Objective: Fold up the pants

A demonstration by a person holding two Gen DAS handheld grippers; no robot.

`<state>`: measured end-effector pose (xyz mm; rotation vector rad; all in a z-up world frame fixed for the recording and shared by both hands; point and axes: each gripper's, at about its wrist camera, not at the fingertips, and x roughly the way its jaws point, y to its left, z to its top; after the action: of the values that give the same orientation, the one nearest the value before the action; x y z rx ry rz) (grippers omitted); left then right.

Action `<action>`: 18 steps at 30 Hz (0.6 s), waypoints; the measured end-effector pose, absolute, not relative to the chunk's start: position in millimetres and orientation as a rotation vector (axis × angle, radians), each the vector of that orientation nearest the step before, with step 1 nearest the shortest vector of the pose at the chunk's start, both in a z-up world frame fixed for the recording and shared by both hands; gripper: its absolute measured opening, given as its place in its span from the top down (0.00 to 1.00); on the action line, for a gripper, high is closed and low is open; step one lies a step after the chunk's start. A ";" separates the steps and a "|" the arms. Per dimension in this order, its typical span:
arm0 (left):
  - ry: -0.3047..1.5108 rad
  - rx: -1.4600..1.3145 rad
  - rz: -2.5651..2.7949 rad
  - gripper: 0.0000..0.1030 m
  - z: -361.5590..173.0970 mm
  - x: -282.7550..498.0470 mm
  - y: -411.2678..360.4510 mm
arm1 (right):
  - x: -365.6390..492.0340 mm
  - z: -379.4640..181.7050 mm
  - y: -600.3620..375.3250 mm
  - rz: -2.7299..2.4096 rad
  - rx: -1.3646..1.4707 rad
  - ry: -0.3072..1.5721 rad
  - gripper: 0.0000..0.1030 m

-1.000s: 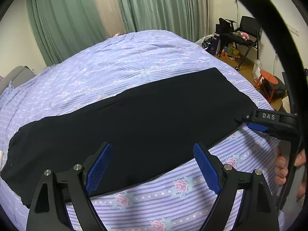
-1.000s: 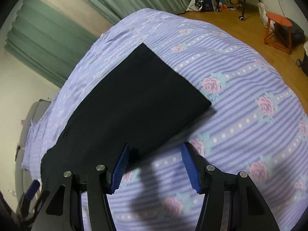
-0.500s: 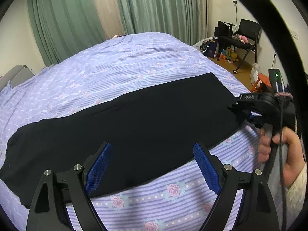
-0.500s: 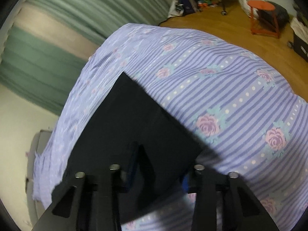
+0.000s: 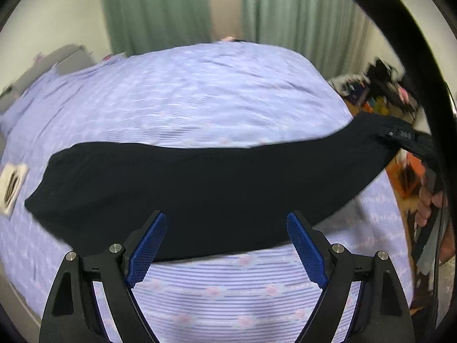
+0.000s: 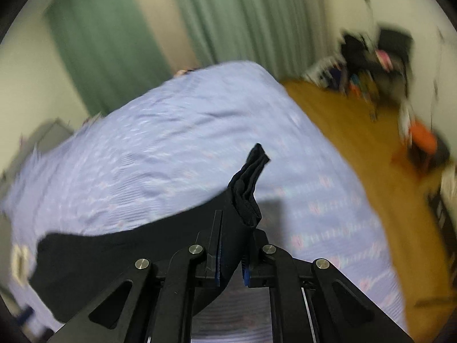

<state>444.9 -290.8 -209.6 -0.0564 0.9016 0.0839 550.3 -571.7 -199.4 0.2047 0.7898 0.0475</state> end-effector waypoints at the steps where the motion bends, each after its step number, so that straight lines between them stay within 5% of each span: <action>1: 0.894 -0.073 0.094 0.16 -204.8 442.5 -277.8 | 547.5 -191.1 -560.9 0.062 0.174 0.776 0.89; 10: 0.834 -0.081 0.031 0.16 -167.7 422.4 -134.3 | 517.4 -124.5 -404.3 0.113 -0.138 0.699 0.89; 18: 0.840 -0.019 -0.059 0.16 -171.6 420.2 -26.7 | 505.3 -139.2 -266.0 0.119 -0.247 0.765 0.89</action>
<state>420.2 -26.7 -171.6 -0.0188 0.8399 -0.0587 505.3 -266.0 -139.2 -0.2472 0.7649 0.1191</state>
